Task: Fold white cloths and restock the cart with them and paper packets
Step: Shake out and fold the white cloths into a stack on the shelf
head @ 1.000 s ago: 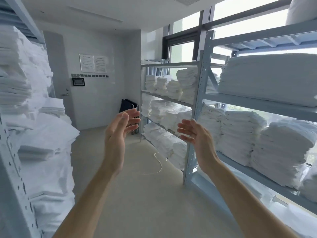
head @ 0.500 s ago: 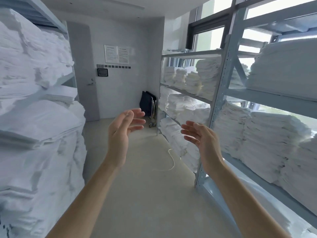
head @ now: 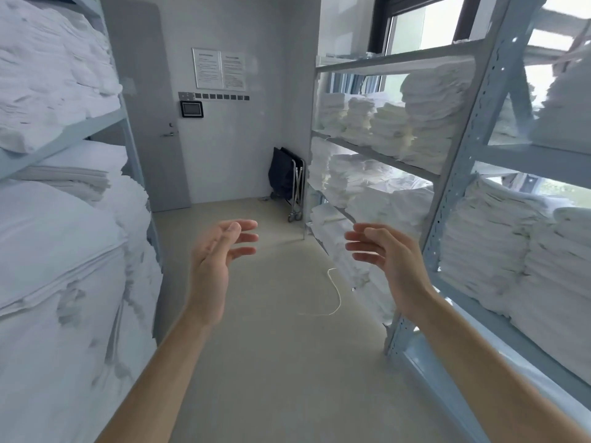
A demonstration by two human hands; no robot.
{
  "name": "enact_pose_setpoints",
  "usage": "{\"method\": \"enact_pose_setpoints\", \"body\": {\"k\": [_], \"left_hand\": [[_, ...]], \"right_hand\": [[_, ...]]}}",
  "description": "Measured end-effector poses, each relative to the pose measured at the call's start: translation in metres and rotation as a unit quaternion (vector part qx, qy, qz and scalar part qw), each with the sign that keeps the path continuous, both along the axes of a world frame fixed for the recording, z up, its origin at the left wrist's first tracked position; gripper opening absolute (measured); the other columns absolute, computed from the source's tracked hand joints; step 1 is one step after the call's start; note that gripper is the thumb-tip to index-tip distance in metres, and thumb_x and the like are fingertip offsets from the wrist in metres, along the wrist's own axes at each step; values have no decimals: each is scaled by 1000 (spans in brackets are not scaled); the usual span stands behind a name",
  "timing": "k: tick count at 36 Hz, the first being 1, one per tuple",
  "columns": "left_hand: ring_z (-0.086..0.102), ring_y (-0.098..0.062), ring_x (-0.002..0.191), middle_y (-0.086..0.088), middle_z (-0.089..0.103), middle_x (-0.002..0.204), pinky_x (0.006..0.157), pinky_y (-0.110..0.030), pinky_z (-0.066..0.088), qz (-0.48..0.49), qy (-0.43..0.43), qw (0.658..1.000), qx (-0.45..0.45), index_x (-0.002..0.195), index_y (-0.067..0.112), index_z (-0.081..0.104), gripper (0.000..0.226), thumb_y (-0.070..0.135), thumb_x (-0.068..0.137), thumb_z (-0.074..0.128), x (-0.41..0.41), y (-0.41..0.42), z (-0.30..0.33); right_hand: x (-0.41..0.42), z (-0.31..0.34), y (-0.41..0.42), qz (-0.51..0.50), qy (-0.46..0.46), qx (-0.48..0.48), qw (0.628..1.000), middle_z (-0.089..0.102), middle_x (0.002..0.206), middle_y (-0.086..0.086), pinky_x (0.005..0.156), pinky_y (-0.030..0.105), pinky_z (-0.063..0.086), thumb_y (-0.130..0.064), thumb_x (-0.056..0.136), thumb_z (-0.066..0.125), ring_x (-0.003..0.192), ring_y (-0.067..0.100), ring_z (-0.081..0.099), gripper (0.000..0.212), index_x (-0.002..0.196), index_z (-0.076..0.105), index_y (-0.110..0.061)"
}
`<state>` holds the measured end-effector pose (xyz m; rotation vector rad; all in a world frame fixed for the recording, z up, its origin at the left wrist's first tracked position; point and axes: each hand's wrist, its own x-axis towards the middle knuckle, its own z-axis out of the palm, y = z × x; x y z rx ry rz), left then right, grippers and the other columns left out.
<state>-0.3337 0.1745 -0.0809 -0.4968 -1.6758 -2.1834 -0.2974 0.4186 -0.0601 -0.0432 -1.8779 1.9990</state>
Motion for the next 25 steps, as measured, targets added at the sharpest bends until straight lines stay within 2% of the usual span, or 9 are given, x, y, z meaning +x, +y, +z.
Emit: {"method": "enact_pose_setpoints", "body": {"k": [8, 12, 17, 22, 25], "left_hand": [[67, -28, 91, -10, 73, 103, 78, -39, 56, -7, -5, 1000, 10, 93, 9, 71, 25, 24, 92, 50, -131, 8, -2], [67, -29, 92, -11, 72, 103, 76, -36, 57, -12, -5, 1000, 5, 95, 6, 69, 25, 21, 93, 49, -181, 27, -6], [67, -30, 96, -15, 71, 108, 81, -41, 55, 0, -14, 1000, -20, 101, 0, 67, 26, 9, 102, 43, -246, 51, -20], [67, -31, 100, -11, 72, 108, 81, -40, 56, 30, -16, 999, -16, 99, 4, 70, 28, 21, 95, 49, -328, 65, -33], [67, -32, 98, -12, 72, 107, 81, -44, 55, 75, -22, 997, -6, 96, 7, 71, 27, 22, 93, 49, -377, 67, -27]], "right_hand": [[-118, -9, 15, -14, 1, -30, 999, 76, 96, 13, 78, 34, 58, -5, 96, 48, 93, 33, 71, 24, 103, 71, -2], [-174, -19, 22, -13, -8, -45, 999, 76, 95, 13, 75, 32, 59, -5, 96, 48, 91, 32, 72, 24, 102, 71, -1], [-253, -27, 38, 2, 1, -53, 999, 76, 95, 15, 74, 31, 59, -6, 95, 49, 87, 28, 72, 24, 99, 73, -2], [-351, -40, 59, 26, 17, -74, 997, 76, 96, 14, 74, 31, 59, -7, 95, 49, 88, 29, 72, 23, 102, 71, -3], [-414, -43, 64, 56, -2, -76, 996, 76, 97, 13, 75, 30, 58, -8, 97, 48, 89, 27, 72, 23, 104, 70, -4]]}}
